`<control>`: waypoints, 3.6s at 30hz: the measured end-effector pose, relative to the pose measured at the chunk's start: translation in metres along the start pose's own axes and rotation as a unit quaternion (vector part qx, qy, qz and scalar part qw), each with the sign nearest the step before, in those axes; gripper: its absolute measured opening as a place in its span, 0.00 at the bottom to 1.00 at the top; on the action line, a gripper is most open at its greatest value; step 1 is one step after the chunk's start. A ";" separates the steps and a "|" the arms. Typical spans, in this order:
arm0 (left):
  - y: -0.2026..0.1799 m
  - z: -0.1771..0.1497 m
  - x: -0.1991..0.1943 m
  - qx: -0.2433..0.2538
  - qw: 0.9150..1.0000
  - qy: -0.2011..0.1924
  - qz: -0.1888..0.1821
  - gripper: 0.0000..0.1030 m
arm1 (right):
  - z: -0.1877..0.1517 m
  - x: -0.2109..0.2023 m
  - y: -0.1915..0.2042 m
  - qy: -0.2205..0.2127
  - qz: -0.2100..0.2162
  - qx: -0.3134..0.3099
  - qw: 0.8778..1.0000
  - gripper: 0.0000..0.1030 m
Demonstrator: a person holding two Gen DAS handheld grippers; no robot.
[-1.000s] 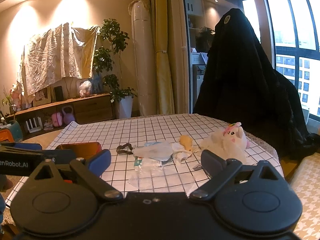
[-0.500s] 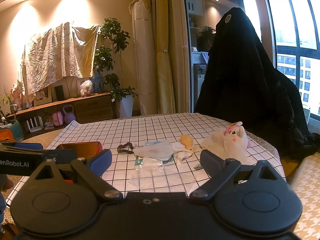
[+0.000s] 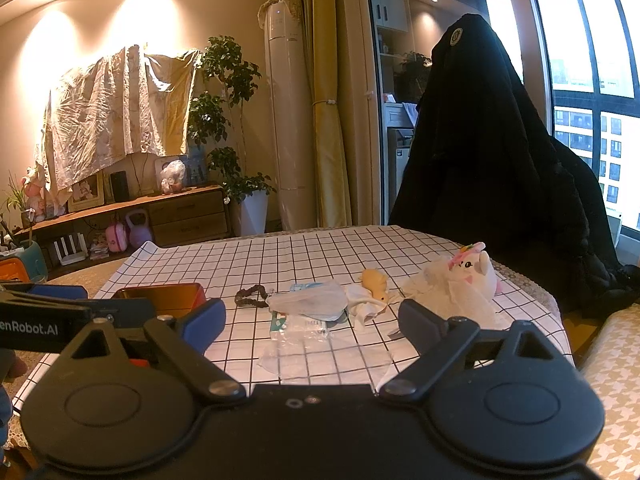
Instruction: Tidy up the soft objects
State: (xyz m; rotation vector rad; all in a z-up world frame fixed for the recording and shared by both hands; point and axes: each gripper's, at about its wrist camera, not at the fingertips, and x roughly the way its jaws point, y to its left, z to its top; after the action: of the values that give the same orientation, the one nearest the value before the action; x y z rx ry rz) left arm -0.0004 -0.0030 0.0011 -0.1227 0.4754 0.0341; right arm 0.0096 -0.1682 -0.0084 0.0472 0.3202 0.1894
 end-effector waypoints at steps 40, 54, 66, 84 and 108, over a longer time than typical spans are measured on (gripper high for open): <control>-0.015 0.047 0.189 0.030 0.995 0.094 0.014 1.00 | -0.017 0.112 -0.062 0.128 0.063 -0.085 0.986 0.88; -0.031 0.045 0.294 0.065 0.986 0.152 0.021 1.00 | -0.039 0.194 -0.071 0.200 0.136 -0.129 0.962 0.95; -0.028 0.035 0.341 0.051 0.979 0.200 -0.004 0.99 | -0.054 0.222 -0.068 0.224 0.143 -0.155 0.952 1.00; 0.001 0.039 0.334 0.006 0.981 0.192 0.029 0.35 | -0.053 0.212 -0.058 0.216 0.171 -0.161 0.948 0.46; 0.052 0.060 0.228 -0.048 0.987 0.153 0.013 0.15 | -0.009 0.134 -0.054 0.144 0.118 -0.088 0.979 0.00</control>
State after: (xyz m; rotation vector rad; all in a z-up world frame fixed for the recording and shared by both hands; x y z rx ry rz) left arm 0.2269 0.0577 -0.0561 -0.2189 0.7817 0.0644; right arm 0.1414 -0.1953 -0.0628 -0.1195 0.5859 0.4615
